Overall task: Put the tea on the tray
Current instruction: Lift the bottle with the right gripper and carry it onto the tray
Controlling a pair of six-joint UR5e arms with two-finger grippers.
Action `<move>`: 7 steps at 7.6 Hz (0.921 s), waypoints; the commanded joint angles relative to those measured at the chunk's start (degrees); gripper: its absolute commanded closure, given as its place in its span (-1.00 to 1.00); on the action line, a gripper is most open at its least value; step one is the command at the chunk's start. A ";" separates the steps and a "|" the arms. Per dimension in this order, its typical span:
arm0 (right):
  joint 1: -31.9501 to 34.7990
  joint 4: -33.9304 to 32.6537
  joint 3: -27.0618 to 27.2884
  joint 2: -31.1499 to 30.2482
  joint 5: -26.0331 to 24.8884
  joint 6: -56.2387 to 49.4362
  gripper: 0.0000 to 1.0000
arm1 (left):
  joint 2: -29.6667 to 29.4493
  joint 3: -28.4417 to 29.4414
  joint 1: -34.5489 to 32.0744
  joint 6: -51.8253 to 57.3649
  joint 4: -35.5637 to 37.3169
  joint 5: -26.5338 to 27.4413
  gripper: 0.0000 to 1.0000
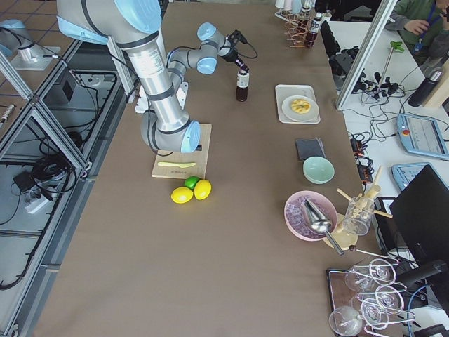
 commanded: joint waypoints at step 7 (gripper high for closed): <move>5.94 -0.35 -3.41 4.66 3.77 0.09 1.00 | -2.92 -1.27 -0.04 -1.75 10.66 -1.76 -0.98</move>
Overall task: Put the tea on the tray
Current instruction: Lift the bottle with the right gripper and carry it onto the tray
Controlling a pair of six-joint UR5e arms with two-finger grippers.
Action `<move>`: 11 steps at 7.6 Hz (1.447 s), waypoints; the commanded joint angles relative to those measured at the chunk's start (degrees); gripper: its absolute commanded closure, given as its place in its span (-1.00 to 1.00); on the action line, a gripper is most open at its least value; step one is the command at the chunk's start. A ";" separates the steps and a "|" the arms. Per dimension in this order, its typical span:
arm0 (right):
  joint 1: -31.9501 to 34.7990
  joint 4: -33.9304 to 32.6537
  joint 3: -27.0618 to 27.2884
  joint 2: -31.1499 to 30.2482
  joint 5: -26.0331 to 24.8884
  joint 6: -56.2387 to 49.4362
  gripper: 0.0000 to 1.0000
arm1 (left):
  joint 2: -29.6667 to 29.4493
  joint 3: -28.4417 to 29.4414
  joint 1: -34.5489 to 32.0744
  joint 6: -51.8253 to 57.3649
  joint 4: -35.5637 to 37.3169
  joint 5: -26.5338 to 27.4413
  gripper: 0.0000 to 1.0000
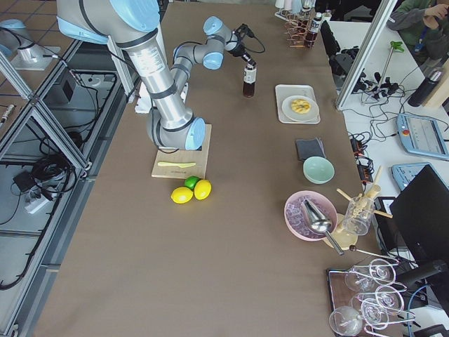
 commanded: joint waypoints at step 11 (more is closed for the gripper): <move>14.56 12.75 -46.25 27.82 12.00 1.98 1.00 | -6.23 -6.63 5.70 -0.26 20.44 4.02 -0.98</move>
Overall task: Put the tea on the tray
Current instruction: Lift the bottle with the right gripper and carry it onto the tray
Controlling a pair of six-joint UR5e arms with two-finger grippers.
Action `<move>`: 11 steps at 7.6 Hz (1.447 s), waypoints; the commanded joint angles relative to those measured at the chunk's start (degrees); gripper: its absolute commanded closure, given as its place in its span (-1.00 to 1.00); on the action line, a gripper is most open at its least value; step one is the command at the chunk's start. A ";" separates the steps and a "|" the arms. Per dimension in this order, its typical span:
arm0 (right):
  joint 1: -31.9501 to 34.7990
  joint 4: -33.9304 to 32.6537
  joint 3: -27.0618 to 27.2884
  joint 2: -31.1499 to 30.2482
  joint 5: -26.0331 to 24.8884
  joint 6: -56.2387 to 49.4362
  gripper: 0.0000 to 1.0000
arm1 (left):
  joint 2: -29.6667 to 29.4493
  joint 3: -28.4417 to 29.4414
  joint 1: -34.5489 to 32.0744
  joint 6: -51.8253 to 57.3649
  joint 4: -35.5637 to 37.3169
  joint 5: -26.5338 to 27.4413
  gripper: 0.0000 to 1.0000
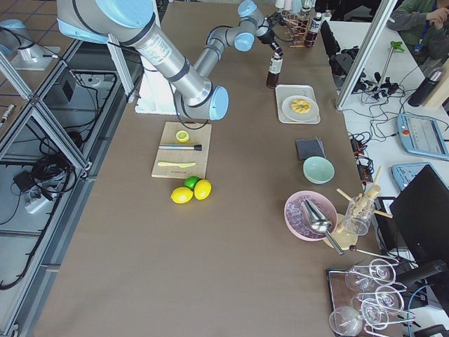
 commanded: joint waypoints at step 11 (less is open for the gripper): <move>4.74 13.70 -19.46 6.57 4.85 -0.26 -0.51 | -0.50 -0.56 -0.21 -0.17 0.00 -0.08 -0.98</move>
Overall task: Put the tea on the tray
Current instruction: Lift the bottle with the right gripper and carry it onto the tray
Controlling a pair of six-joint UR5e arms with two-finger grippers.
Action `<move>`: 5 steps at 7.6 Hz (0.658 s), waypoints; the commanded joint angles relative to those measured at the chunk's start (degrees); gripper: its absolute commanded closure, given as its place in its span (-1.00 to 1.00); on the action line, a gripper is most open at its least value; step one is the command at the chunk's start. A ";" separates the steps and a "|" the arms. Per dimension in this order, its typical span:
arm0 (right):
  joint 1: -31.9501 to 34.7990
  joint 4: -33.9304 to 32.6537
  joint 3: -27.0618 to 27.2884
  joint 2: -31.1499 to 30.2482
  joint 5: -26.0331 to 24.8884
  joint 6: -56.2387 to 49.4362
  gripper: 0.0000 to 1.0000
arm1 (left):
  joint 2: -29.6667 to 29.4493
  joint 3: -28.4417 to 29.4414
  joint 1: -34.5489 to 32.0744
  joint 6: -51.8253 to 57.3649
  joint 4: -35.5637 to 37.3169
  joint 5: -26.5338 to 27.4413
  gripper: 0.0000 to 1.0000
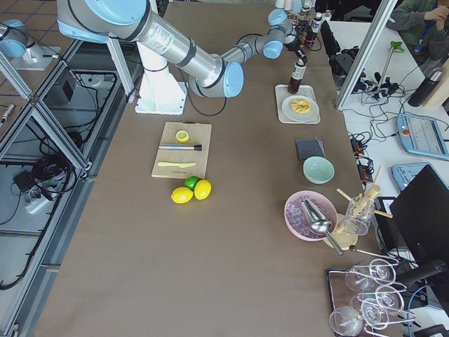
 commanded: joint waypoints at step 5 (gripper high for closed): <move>3.98 -1.22 4.26 -0.43 10.63 1.07 -1.00 | 0.01 -0.08 -0.09 -0.26 0.35 -0.26 -0.98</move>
